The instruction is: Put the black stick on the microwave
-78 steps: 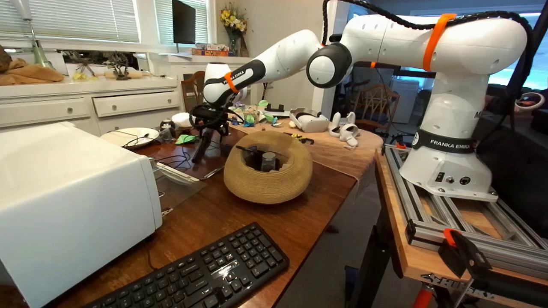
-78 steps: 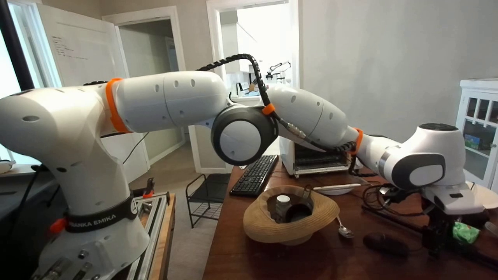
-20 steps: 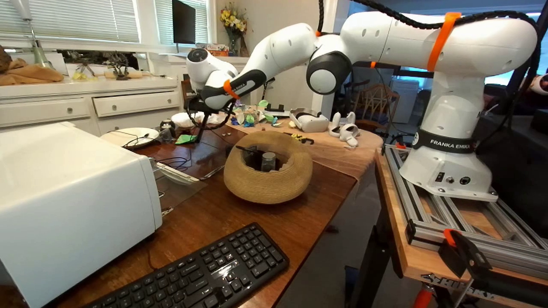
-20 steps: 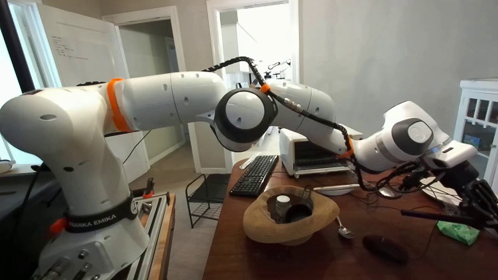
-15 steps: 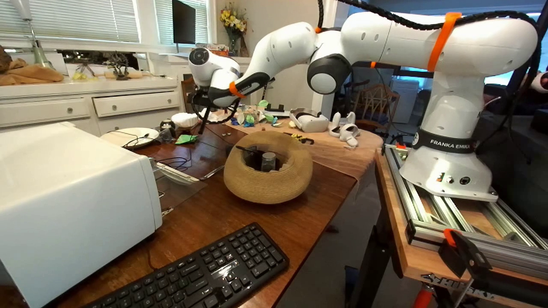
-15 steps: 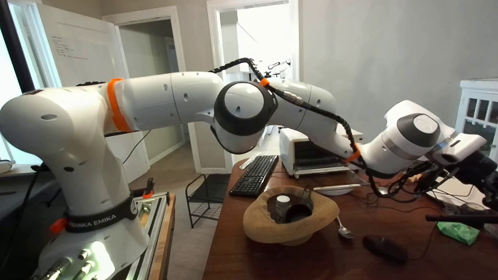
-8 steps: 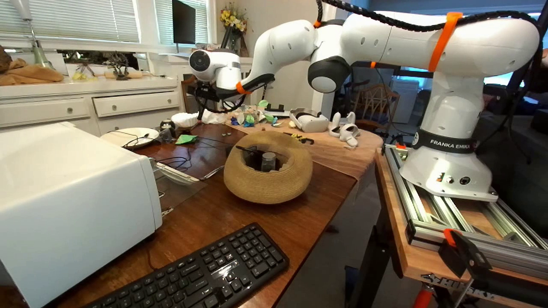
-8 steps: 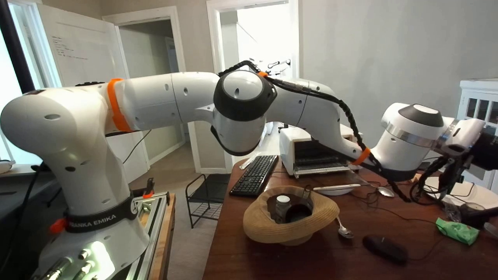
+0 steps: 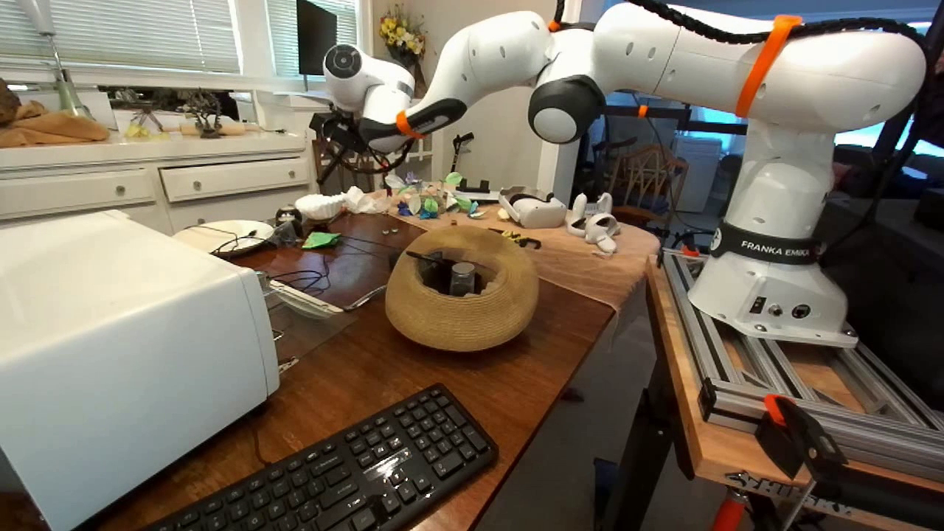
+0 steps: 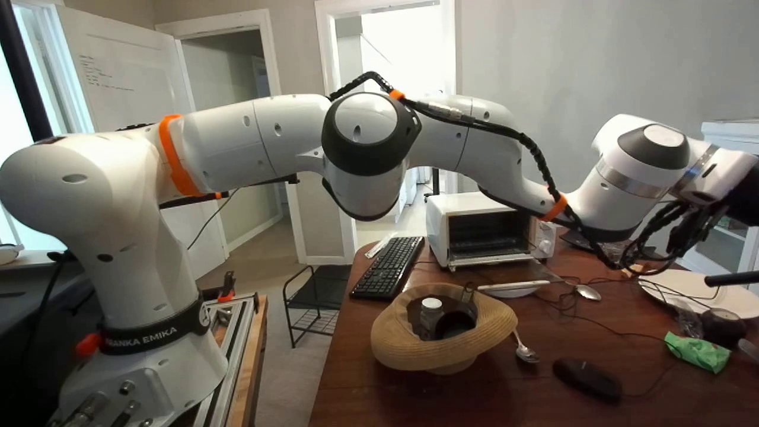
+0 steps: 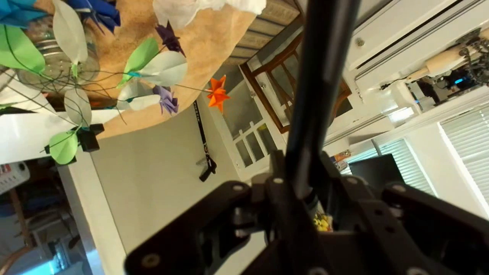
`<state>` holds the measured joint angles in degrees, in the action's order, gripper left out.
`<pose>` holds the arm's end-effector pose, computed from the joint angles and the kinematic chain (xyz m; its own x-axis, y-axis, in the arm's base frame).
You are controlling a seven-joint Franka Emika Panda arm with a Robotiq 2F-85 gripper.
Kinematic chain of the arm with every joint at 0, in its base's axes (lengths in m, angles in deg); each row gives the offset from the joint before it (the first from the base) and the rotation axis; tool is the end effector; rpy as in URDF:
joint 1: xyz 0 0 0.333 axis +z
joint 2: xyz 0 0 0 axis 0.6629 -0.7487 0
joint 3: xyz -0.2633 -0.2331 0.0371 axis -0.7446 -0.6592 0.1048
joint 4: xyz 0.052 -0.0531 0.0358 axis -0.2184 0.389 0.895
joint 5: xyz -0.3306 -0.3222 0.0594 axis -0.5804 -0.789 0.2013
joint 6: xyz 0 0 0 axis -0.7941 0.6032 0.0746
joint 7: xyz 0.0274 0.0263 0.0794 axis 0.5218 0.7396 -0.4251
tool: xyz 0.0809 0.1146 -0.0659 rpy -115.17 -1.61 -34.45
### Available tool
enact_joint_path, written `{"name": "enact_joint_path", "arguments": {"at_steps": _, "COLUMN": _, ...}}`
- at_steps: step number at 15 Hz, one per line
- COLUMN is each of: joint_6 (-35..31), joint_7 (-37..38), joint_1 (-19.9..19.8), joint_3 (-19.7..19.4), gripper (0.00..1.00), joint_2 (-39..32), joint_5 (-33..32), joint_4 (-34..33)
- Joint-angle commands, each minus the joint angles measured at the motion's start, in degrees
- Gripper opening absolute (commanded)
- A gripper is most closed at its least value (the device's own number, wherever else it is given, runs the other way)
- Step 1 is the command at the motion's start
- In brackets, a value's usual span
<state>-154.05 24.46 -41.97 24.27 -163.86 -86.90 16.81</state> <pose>0.9592 -0.2435 0.2383 -0.2215 -0.5675 0.7930 -0.8620 -0.2664 -0.4314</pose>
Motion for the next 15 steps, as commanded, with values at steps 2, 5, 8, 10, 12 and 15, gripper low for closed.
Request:
{"name": "enact_joint_path", "arguments": {"at_steps": 2, "joint_6": -4.3, "joint_7": -3.2, "joint_1": -3.5, "joint_3": 8.3, "gripper": 0.06, "joint_2": 4.8, "joint_5": 7.0, "joint_4": 1.1}}
{"name": "enact_joint_path", "arguments": {"at_steps": 5, "joint_6": -9.0, "joint_7": -7.2, "joint_1": -5.2, "joint_3": 15.0, "gripper": 0.06, "joint_2": 5.1, "joint_5": 10.9, "joint_4": 0.7}}
{"name": "enact_joint_path", "arguments": {"at_steps": 8, "joint_6": -14.3, "joint_7": -15.2, "joint_1": -5.9, "joint_3": 23.0, "gripper": 0.06, "joint_2": 5.1, "joint_5": 13.3, "joint_4": 1.2}}
{"name": "enact_joint_path", "arguments": {"at_steps": 10, "joint_6": -17.2, "joint_7": -21.9, "joint_1": -6.5, "joint_3": 29.2, "gripper": 0.06, "joint_2": 5.5, "joint_5": 14.7, "joint_4": 1.8}}
{"name": "enact_joint_path", "arguments": {"at_steps": 12, "joint_6": -19.5, "joint_7": -29.2, "joint_1": -7.6, "joint_3": 36.8, "gripper": 0.06, "joint_2": 5.6, "joint_5": 16.9, "joint_4": 2.1}}
{"name": "enact_joint_path", "arguments": {"at_steps": 15, "joint_6": -17.5, "joint_7": -30.5, "joint_1": -7.7, "joint_3": 39.3, "gripper": 0.22, "joint_2": 4.6, "joint_5": 16.1, "joint_4": 0.7}}
